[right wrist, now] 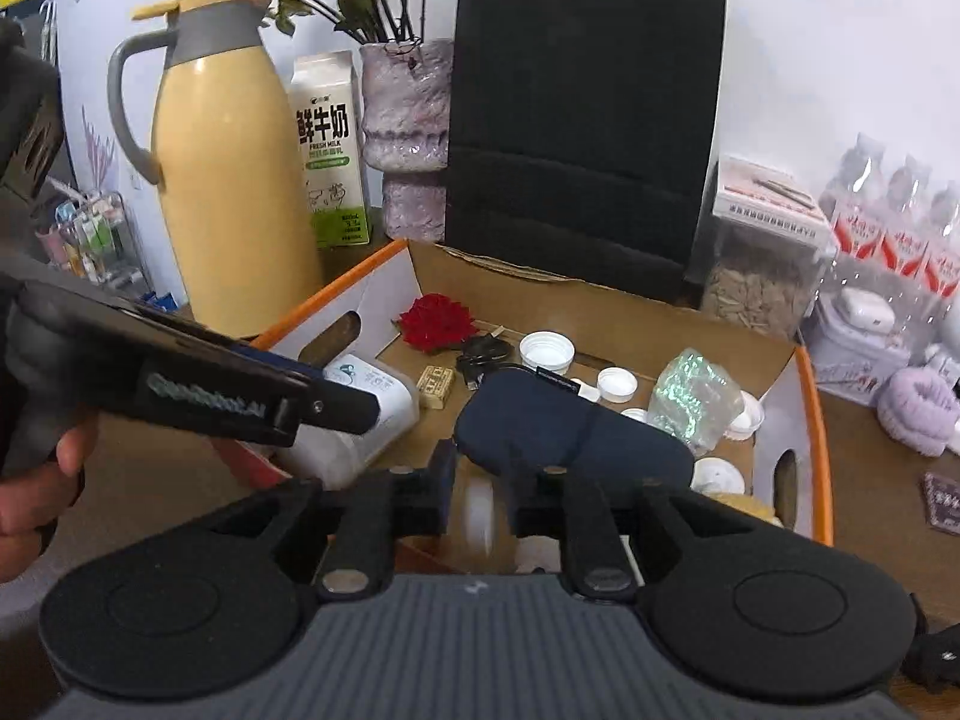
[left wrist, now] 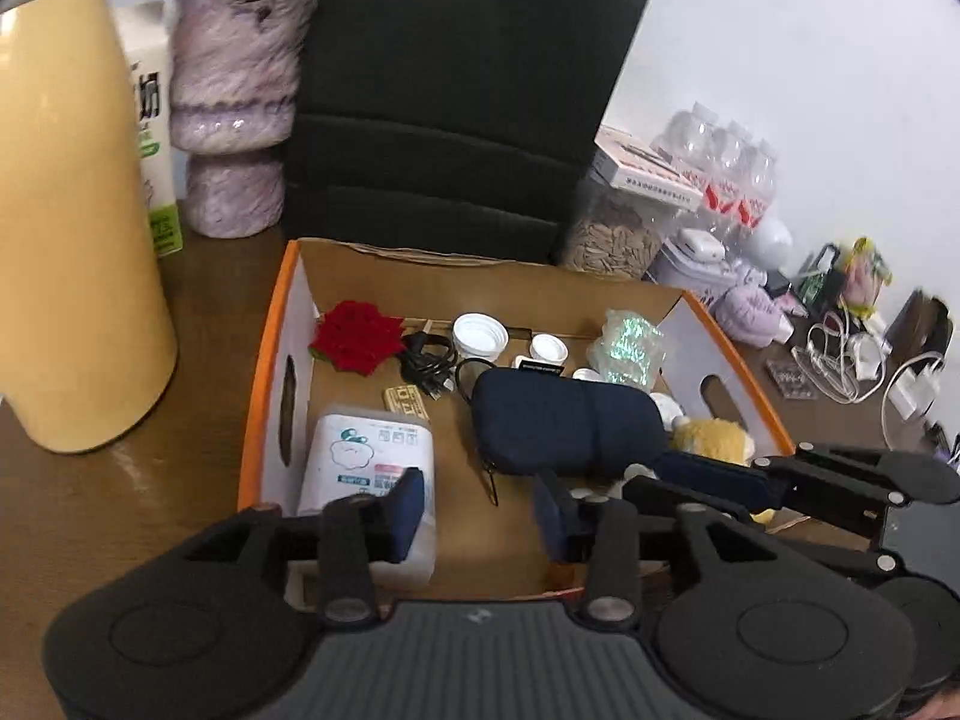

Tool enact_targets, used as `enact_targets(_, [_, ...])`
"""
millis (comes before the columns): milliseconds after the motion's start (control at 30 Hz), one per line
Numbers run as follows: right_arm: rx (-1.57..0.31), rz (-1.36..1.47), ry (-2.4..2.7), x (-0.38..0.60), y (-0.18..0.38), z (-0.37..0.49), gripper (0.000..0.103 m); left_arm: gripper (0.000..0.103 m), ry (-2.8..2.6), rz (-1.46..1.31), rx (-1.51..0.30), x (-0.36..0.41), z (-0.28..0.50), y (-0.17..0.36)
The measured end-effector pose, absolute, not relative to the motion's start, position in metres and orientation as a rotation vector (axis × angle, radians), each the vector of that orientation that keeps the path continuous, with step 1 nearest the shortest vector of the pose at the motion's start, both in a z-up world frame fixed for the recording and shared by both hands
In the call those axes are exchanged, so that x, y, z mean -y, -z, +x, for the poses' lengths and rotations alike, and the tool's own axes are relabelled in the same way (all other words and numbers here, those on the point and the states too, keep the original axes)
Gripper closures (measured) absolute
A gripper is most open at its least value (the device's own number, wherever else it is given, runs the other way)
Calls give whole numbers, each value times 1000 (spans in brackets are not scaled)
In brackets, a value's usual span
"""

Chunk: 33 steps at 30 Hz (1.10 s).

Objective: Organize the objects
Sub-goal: 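Carry the orange item and white cap into the box and release both, then move both tools back and grasp the lavender pouch with the left tool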

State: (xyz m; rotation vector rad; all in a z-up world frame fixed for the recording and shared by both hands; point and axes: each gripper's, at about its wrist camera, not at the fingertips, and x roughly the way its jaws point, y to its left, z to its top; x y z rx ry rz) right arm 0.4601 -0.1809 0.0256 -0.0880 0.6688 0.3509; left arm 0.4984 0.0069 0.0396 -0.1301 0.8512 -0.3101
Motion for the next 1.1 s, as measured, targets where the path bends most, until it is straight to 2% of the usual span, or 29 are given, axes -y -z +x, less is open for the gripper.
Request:
enact_targets(33, [-655, -81, -349, 185, -30, 454, 73, 59, 310, -117, -835, -8, 493, -44])
enact_targets(67, [-635, -81, -345, 188, -35, 449, 64, 56, 307, -101, -818, -10, 486, -48])
enact_targets(100, [-615, -87, -333, 191, -42, 442, 56, 48, 303, -85, -805, -11, 477, -54])
enact_targets(167, [-558, -116, -314, 196, -58, 415, 48, 38, 296, -59, -792, -13, 451, -68])
enact_targets(233, [-506, -118, -305, 204, -70, 378, 34, 20, 360, -28, -726, -16, 410, -78])
enact_targets(267, [-486, -115, -311, 208, -73, 361, 25, 16, 392, -15, -682, -19, 384, -81])
enact_targets(300, [-469, -111, -322, 211, -76, 342, 22, 13, 407, -7, -650, -22, 358, -83])
enact_targets(400, [-453, -113, -330, 216, -75, 282, 20, 13, 406, 14, -605, -27, 293, -80])
enact_targets(567, [-442, -101, -335, 214, -58, 195, 7, 11, 382, 61, -583, -21, 212, -56])
enact_targets(767, [-495, -43, -284, 216, -26, 135, 6, 11, 357, 29, -693, -21, 170, -19])
enact_targets(933, [-544, -24, -245, 217, -6, 116, 6, 14, 335, 37, -697, -22, 158, -6])
enact_targets(1033, [-542, -14, -200, 216, 4, 115, 12, 23, 335, 12, -719, -17, 161, 1])
enact_targets(1100, [-537, -3, -191, 215, 12, 115, 21, 27, 327, -20, -756, -13, 167, 5])
